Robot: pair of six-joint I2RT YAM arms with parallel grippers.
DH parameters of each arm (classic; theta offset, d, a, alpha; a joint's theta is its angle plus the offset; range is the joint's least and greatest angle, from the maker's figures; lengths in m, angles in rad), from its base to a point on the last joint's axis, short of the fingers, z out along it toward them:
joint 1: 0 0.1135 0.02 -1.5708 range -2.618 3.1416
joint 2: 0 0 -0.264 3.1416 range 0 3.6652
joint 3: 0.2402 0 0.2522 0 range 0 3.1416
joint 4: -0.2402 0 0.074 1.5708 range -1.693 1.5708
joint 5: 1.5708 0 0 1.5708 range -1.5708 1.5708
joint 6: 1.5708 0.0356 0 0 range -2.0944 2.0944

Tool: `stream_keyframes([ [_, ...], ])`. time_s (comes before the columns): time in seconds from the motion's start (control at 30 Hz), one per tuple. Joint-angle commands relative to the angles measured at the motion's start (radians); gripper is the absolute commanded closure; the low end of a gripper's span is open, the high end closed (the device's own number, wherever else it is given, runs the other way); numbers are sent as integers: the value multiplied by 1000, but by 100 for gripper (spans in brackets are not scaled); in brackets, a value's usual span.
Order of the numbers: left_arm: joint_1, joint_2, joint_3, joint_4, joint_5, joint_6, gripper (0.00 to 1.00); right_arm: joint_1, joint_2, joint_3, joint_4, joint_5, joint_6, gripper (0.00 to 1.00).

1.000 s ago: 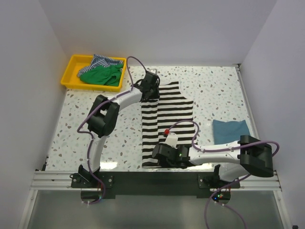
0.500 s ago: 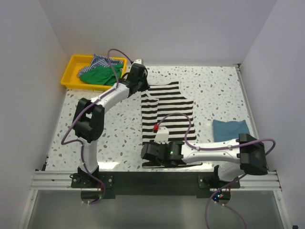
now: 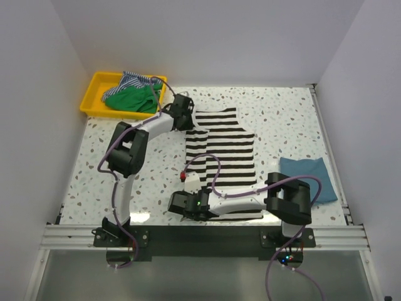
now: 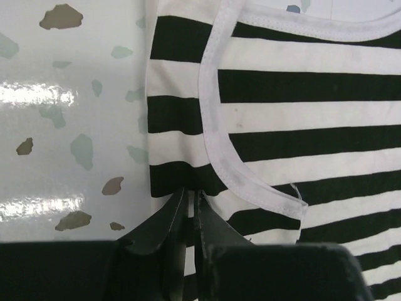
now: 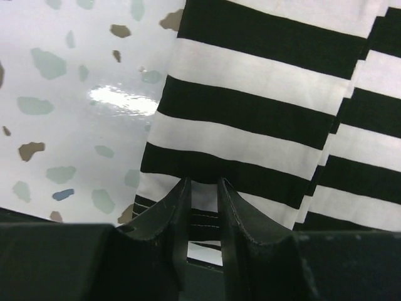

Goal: Fold and stack the tank tops
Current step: Fold the tank top

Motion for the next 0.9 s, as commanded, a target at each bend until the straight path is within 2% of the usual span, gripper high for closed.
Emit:
stream_keyframes([
  [0.0, 20, 45, 54, -49, -35, 22, 87, 5, 54, -17, 118, -82, -35, 72],
  [0.17, 58, 102, 148, -81, -34, 32, 85, -23, 117, 58, 131, -128, -98, 63],
  [0.3, 89, 185, 314, -103, 8, 82, 81, -104, 177, 124, 274, -257, -144, 63],
  [0.4, 113, 222, 387, -89, 60, 114, 75, -161, 241, 213, 338, -332, -175, 63],
  [0.53, 142, 234, 461, -66, 123, 148, 58, -193, 294, 325, 354, -384, -205, 61],
  [0.63, 153, 194, 487, -43, 153, 180, 47, -196, 265, 347, 326, -357, -230, 56],
  [0.8, 155, 75, 485, 27, 230, 191, 37, -241, 89, 256, 322, -339, -245, 48],
  [0.87, 156, 43, 481, 49, 253, 170, 36, -262, 30, 220, 293, -323, -248, 47],
])
